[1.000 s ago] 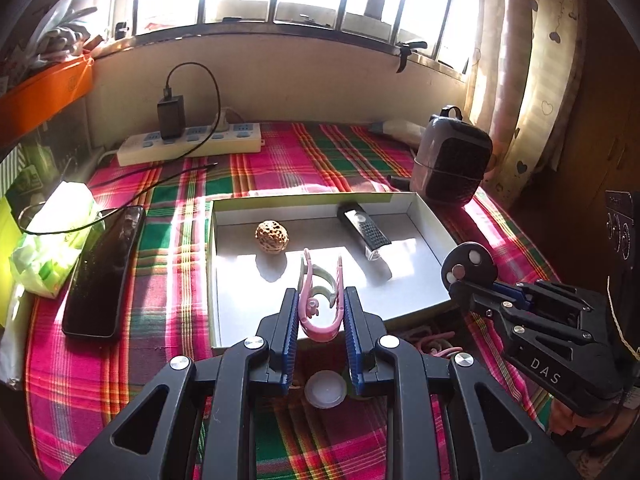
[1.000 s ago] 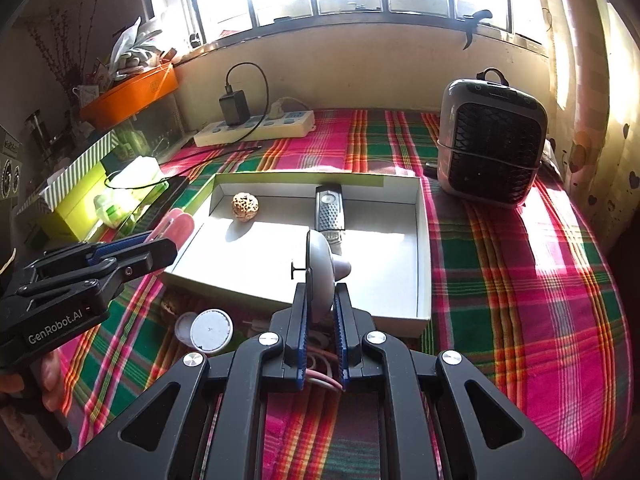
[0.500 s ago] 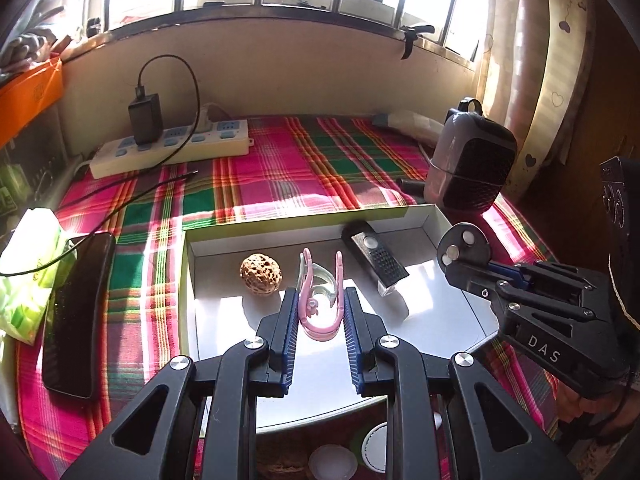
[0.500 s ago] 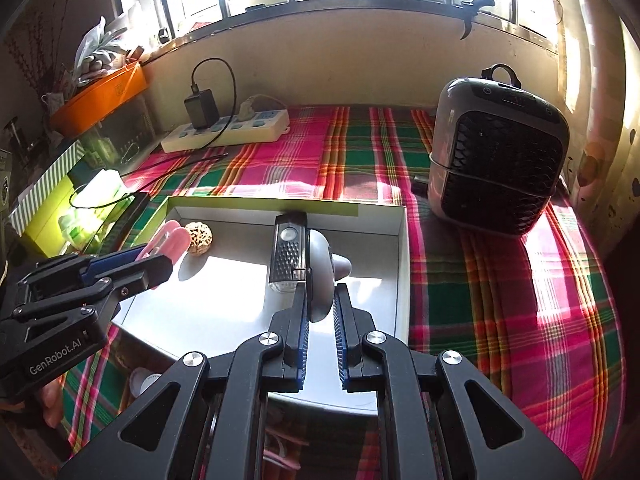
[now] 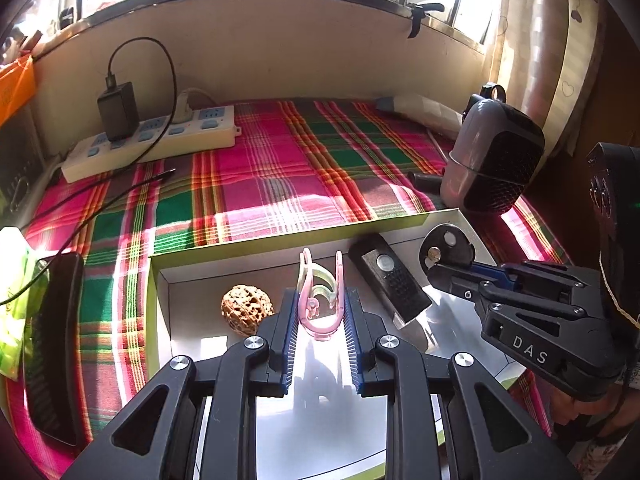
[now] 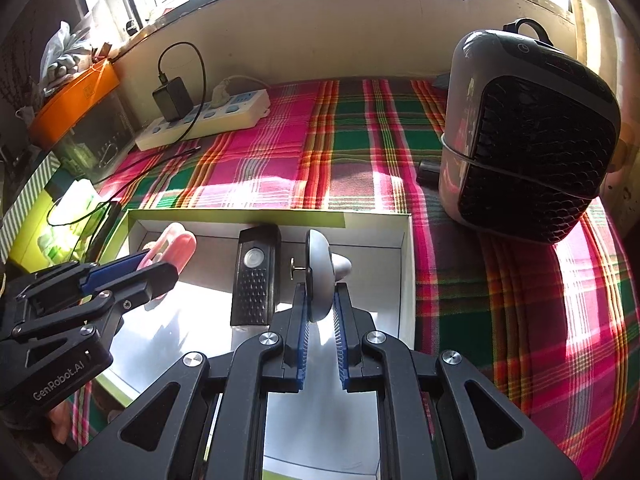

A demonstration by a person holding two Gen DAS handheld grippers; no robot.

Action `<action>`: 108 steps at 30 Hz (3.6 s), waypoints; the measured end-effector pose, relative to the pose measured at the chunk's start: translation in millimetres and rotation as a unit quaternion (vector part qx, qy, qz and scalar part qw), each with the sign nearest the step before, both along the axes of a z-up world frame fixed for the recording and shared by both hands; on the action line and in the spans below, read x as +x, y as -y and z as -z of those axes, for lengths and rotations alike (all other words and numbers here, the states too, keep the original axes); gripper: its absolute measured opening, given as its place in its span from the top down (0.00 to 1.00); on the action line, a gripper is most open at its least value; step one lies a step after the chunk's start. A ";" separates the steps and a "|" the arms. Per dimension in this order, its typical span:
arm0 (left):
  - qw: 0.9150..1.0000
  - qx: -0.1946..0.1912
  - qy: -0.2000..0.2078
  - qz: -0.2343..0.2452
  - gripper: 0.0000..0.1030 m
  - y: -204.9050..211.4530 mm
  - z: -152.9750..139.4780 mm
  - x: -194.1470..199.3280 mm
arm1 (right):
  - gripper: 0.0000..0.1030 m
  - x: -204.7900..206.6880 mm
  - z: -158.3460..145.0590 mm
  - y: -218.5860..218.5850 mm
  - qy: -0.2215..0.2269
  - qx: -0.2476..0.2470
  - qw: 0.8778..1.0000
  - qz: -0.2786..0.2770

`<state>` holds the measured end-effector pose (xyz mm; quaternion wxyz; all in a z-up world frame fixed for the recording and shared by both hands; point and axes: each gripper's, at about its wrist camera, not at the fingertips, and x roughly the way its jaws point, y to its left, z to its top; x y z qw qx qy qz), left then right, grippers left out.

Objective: Organize objects
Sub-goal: 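Carry the pink clip and black speaker into the box lid with both grippers, then lower and release the clip and speaker inside the box lid, then pull both open grippers back out of the box lid toward the cloth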

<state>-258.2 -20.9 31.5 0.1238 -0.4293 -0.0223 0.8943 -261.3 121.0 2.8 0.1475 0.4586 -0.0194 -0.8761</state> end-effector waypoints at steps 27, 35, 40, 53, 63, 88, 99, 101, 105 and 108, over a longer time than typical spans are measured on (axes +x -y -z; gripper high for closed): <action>0.999 -0.013 0.030 0.006 0.81 -1.7 21.2 -21.1 | 0.88 -18.3 8.1 7.4 0.016 0.016 1.000 -0.009; 0.999 -0.013 0.033 0.005 0.81 -1.1 22.7 -22.4 | 0.88 -19.2 7.8 8.0 0.015 0.018 1.000 -0.006; 0.999 -0.013 0.034 0.004 0.81 -1.2 22.5 -22.8 | 0.84 -18.6 7.5 9.3 0.015 0.018 1.000 -0.009; 0.999 -0.010 0.032 -0.005 0.81 3.3 19.7 -20.8 | 0.68 -15.3 5.6 12.0 0.012 0.022 1.000 -0.003; 1.000 -0.010 0.028 -0.004 0.80 4.4 14.4 -15.2 | 0.62 -12.6 4.2 10.8 0.010 0.026 1.000 0.005; 1.000 -0.006 0.012 -0.016 0.75 12.7 0.2 10.3 | 0.45 3.8 -5.2 13.7 -0.013 0.037 0.999 0.011; 1.000 -0.002 0.002 -0.023 0.75 18.2 -5.2 27.3 | 0.45 20.1 -9.2 10.5 -0.019 0.032 0.999 0.016; 1.000 -0.003 0.000 -0.024 0.75 19.1 -6.1 30.3 | 0.45 23.7 -10.0 9.4 -0.020 0.030 0.999 0.017; 1.000 -0.001 -0.006 -0.025 0.75 20.5 -9.7 38.5 | 0.45 32.6 -13.2 8.5 -0.024 0.024 0.999 0.018; 1.000 0.001 -0.011 -0.027 0.75 22.8 -13.2 45.6 | 0.45 40.0 -16.2 8.6 -0.028 0.020 0.999 0.018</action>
